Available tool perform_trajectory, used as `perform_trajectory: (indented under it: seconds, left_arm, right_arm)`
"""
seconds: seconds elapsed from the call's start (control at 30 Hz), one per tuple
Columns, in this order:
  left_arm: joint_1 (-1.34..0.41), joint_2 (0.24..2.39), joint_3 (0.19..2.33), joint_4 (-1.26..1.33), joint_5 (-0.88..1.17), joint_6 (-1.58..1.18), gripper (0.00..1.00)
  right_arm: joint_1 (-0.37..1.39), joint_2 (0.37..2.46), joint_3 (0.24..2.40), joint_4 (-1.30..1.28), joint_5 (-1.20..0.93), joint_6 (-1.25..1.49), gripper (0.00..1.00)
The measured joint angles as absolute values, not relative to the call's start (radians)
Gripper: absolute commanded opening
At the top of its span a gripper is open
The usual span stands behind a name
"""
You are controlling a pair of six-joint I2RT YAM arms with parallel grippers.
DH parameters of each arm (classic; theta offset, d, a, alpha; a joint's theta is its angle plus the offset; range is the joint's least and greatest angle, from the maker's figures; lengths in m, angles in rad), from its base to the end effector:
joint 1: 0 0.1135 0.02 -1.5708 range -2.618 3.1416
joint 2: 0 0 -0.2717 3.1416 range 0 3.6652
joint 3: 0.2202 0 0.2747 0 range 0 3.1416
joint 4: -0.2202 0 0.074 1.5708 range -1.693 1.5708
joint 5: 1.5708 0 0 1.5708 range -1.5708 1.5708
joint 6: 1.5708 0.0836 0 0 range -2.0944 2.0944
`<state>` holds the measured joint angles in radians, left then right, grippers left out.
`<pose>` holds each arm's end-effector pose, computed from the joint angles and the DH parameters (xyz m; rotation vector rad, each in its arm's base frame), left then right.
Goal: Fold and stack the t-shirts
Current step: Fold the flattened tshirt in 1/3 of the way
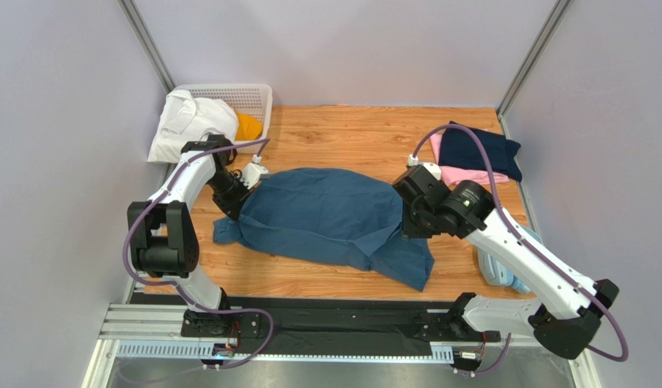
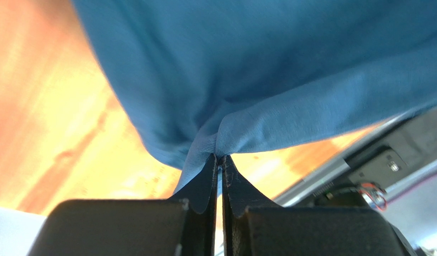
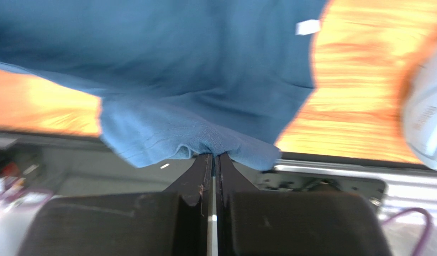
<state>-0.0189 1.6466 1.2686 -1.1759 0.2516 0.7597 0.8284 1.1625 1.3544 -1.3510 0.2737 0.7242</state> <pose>0.3140 -0.0268 0.1863 1.1474 2.7884 -0.3463 0.1692 0.1510 0.3313 -0.0620 2.6571 0.1276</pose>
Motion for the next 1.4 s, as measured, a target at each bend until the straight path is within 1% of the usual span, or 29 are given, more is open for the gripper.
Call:
perform_trajectory:
  seconds: [0.1, 0.13, 0.17, 0.2, 0.23, 0.27, 0.3, 0.33, 0.37, 0.4, 0.43, 0.47, 0.5, 0.57, 0.67, 0.77, 0.9, 1.0, 1.17, 1.3, 1.4]
  left_arm:
    - [-0.019, 1.695, 1.309, -1.148, 0.237, 0.753, 0.06]
    - [-0.019, 1.705, 1.317, -1.139, 0.231, 0.753, 0.08]
    - [-0.019, 1.716, 1.325, -1.125, 0.222, 0.75, 0.11]
    - [-0.019, 1.724, 1.332, -1.114, 0.215, 0.748, 0.16]
    - [-0.019, 1.731, 1.338, -1.105, 0.208, 0.746, 0.3]
    - [-0.019, 1.734, 1.343, -1.095, 0.2, 0.743, 0.39]
    - [-0.019, 1.736, 1.345, -1.085, 0.192, 0.741, 0.51]
    - [-0.019, 1.736, 1.346, -1.072, 0.176, 0.737, 0.75]
    - [-0.019, 1.736, 1.345, -1.06, 0.164, 0.739, 0.84]
    - [-0.019, 1.735, 1.343, -1.042, 0.145, 0.736, 0.96]
    - [-0.019, 1.732, 1.34, -1.026, 0.131, 0.732, 1.0]
    - [-0.019, 1.726, 1.332, -1.007, 0.115, 0.727, 1.0]
    - [-0.019, 1.716, 1.322, -0.994, 0.104, 0.72, 1.0]
    - [-0.023, 1.682, 1.299, -0.978, 0.085, 0.719, 1.0]
    - [-0.049, 1.586, 1.257, -0.971, 0.058, 0.712, 1.0]
    - [-0.115, 1.47, 1.229, -0.979, 0.059, 0.7, 1.0]
    - [-0.249, 1.368, 1.2, -1.002, 0.108, 0.675, 1.0]
    - [-0.315, 1.418, 1.19, -1.019, 0.17, 0.646, 1.0]
    - [-0.334, 1.648, 1.208, -1.002, 0.225, 0.601, 1.0]
    - [-0.333, 1.804, 1.259, -0.982, 0.228, 0.575, 1.0]
    - [-0.336, 1.848, 1.291, -0.965, 0.228, 0.561, 1.0]
  right_arm:
    - [0.745, 1.214, 1.315, -1.353, 0.27, 0.674, 0.0]
    - [0.724, 1.228, 1.305, -1.353, 0.266, 0.653, 0.01]
    - [0.697, 1.252, 1.301, -1.352, 0.265, 0.643, 0.08]
    - [0.669, 1.275, 1.296, -1.347, 0.26, 0.626, 0.15]
    - [0.648, 1.297, 1.295, -1.342, 0.258, 0.612, 0.19]
    - [0.631, 1.317, 1.295, -1.334, 0.255, 0.601, 0.28]
    - [0.613, 1.335, 1.296, -1.325, 0.253, 0.591, 0.36]
    - [0.595, 1.357, 1.296, -1.311, 0.249, 0.577, 0.46]
    - [0.577, 1.38, 1.298, -1.296, 0.245, 0.565, 0.53]
    - [0.562, 1.399, 1.303, -1.288, 0.243, 0.56, 0.57]
    - [0.544, 1.423, 1.312, -1.281, 0.241, 0.548, 0.62]
    - [0.527, 1.448, 1.329, -1.273, 0.237, 0.539, 0.71]
    - [0.512, 1.473, 1.352, -1.267, 0.234, 0.529, 0.75]
    - [0.494, 1.501, 1.39, -1.253, 0.234, 0.519, 0.78]
    - [0.482, 1.512, 1.445, -1.249, 0.233, 0.511, 0.78]
    - [0.484, 1.495, 1.481, -1.243, 0.208, 0.511, 0.77]
    - [0.508, 1.404, 1.414, -1.194, 0.094, 0.525, 0.77]
    - [0.553, 1.346, 1.288, -1.13, -0.025, 0.551, 0.74]
    - [0.63, 1.394, 1.122, -1.012, -0.17, 0.593, 0.67]
    - [0.653, 1.446, 1.088, -0.957, -0.216, 0.609, 0.63]
    - [0.652, 1.482, 1.088, -0.916, -0.22, 0.609, 0.6]
